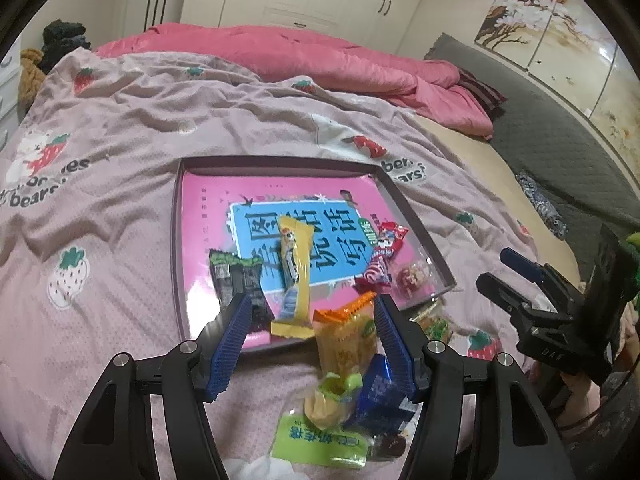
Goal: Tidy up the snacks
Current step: 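Withdraw both open tools from the tray back toward the snack pile, then grasp the clear green-labelled biscuit bag with the right tool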
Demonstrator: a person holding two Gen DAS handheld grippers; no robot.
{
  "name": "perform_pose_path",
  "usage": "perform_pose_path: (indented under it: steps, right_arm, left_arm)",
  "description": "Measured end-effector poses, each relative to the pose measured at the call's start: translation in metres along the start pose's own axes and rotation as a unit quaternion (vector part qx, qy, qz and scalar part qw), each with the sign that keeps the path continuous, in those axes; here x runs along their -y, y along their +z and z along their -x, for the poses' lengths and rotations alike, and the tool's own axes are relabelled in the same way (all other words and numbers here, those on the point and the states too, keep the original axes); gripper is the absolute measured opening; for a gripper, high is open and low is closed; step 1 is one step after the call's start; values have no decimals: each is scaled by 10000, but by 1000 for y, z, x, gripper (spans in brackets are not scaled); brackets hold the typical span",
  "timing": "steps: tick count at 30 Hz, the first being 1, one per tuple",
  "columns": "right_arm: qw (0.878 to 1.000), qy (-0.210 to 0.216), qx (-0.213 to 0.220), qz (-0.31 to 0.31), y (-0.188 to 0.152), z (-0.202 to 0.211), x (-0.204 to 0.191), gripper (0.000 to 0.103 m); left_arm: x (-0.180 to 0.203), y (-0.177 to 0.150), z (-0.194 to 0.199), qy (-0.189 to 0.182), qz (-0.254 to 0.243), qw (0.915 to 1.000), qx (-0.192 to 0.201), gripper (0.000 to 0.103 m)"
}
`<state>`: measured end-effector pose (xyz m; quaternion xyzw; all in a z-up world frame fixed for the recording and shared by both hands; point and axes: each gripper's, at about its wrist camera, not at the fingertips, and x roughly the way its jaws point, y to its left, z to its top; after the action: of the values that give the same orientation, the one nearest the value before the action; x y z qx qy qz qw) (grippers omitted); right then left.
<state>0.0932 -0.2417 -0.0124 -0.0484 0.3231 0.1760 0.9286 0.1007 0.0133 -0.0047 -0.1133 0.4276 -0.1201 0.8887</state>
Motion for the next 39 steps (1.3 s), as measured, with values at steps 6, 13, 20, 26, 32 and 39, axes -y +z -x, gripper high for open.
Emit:
perform_pose_path:
  steps: [6, 13, 20, 26, 32, 39]
  right_arm:
    - [9991, -20, -337, 242, -12, -5, -9, 81]
    - [9975, -13, -589, 400, -20, -10, -17, 81]
    - [9948, -54, -894, 483, -27, -18, -19, 81]
    - [9908, -28, -1207, 609, -35, -30, -21, 81]
    - [9847, 0, -1531, 834, -43, -47, -25, 81]
    - [9797, 20, -1691, 1080, -47, -64, -27, 76]
  left_arm:
    - [5, -8, -2, -10, -44, 9999, -91, 65]
    - [13, -19, -8, -78, -80, 9996, -265, 65]
    - [21, -28, -18, -140, -94, 9989, -432, 65]
    - [25, -33, -26, -132, -148, 9983, -545, 65]
    - [22, -36, -32, -144, -115, 9979, -626, 65]
    - [20, -35, -41, -135, -19, 9973, -717, 65]
